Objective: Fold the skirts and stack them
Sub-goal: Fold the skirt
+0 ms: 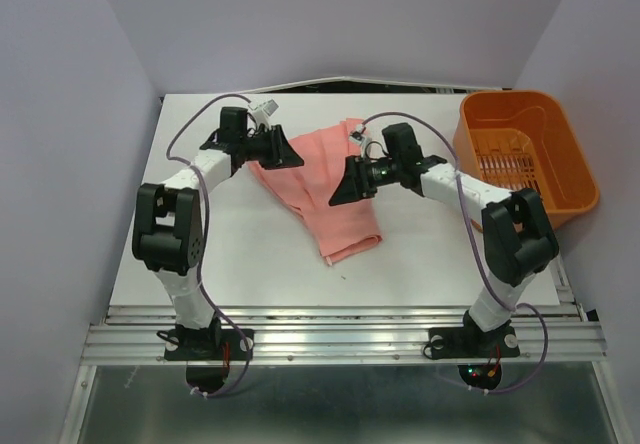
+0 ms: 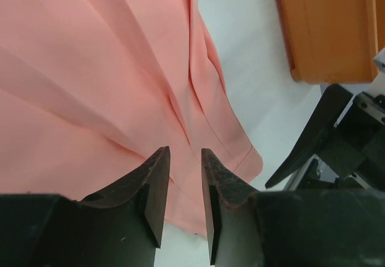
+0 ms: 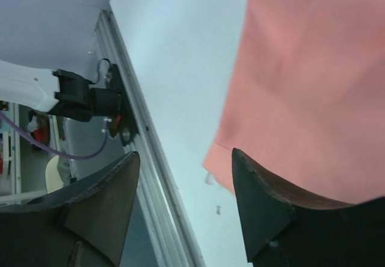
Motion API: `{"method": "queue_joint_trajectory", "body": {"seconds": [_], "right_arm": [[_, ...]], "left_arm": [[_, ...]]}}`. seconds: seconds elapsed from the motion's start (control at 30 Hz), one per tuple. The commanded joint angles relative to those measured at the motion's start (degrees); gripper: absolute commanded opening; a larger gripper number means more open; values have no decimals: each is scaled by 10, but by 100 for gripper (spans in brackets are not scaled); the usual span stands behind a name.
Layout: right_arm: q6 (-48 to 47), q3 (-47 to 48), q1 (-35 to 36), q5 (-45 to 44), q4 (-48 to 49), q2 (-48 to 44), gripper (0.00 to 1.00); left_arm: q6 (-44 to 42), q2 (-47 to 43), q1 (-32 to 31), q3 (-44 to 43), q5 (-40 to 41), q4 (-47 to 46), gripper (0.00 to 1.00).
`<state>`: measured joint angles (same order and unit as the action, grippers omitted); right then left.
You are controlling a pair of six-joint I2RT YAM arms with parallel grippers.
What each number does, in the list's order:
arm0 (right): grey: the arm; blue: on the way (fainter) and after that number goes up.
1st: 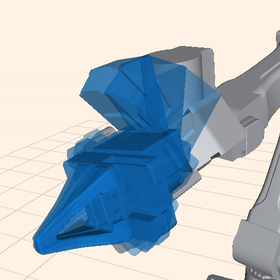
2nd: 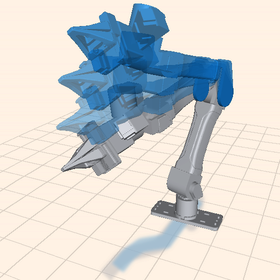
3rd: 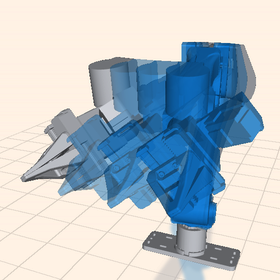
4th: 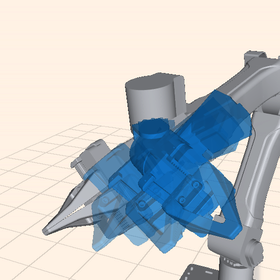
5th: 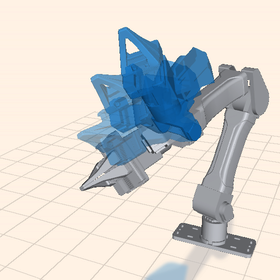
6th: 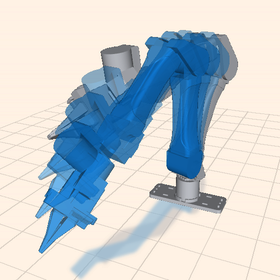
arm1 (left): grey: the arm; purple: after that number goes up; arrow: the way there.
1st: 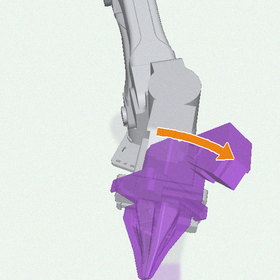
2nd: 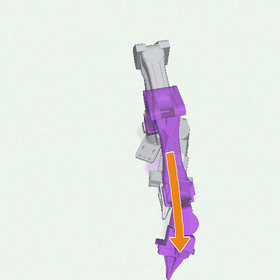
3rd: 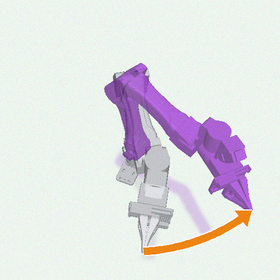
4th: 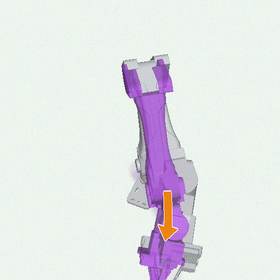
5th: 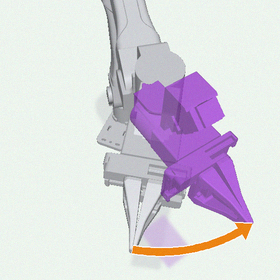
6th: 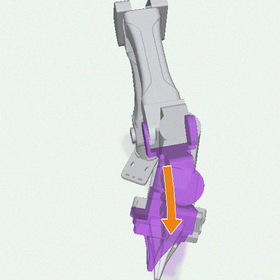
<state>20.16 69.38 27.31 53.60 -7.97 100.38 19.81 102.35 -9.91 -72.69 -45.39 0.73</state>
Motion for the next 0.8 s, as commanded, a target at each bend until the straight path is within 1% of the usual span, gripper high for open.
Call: {"method": "queue_joint_trajectory", "body": {"seconds": [0.0, 0.03, 0.1, 0.13, 0.17, 0.2, 0.23, 0.3, 0.33, 0.37, 0.4, 0.47, 0.53, 0.6, 0.63, 0.67, 0.77], "right_arm": [[-131, -36, -36, 49, -118, 35, 63], [-139, -41, -36, 60, -129, 52, 62], [-106, -71, -36, 100, -116, 76, 59], [-78, -88, -36, 111, -68, 108, 57], [-70, -114, -36, 129, -46, 129, 54], [-66, -114, -36, 129, -46, 150, 54], [-66, -127, -36, 123, -43, 171, 52], [-65, -141, -36, 110, -43, 213, 51], [-56, -147, -36, 106, -40, 220, 51], [-35, -161, -36, 106, -16, 227, 51], [-22, -166, -36, 104, -4, 229, 51], [5, -162, -36, 106, 31, 234, 51], [16, -146, -36, 99, 41, 241, 51], [34, -115, -36, 100, 43, 243, 51], [42, -106, -36, 104, 46, 234, 51], [65, -96, -36, 105, 52, 227, 52], [123, -87, -36, 106, 105, 180, 55]], "left_arm": [[2, 72, 14, 1, -37, 3, 35], [-7, 100, 15, -14, -32, 13, 34], [-42, 130, 19, -37, -19, 40, 35], [-55, 164, 20, -61, -17, 49, 35], [-82, 180, 21, -94, 4, 84, 33], [-86, 193, 21, -94, 4, 84, 33], [-93, 204, 24, -119, -3, 95, 33], [-108, 229, 25, -146, 13, 119, 33], [-122, 235, 26, -158, 16, 131, 33], [-130, 246, 29, -189, 22, 139, 33], [-139, 250, 31, -199, 27, 146, 33], [-145, 261, 38, -226, 26, 153, 33], [-155, 260, 40, -235, 8, 157, 35], [-182, 236, 40, -239, -11, 158, 38], [-192, 224, 40, -239, -27, 158, 40], [-222, 194, 40, -236, -30, 158, 41], [-255, 147, 40, -234, -41, 175, 44]]}}
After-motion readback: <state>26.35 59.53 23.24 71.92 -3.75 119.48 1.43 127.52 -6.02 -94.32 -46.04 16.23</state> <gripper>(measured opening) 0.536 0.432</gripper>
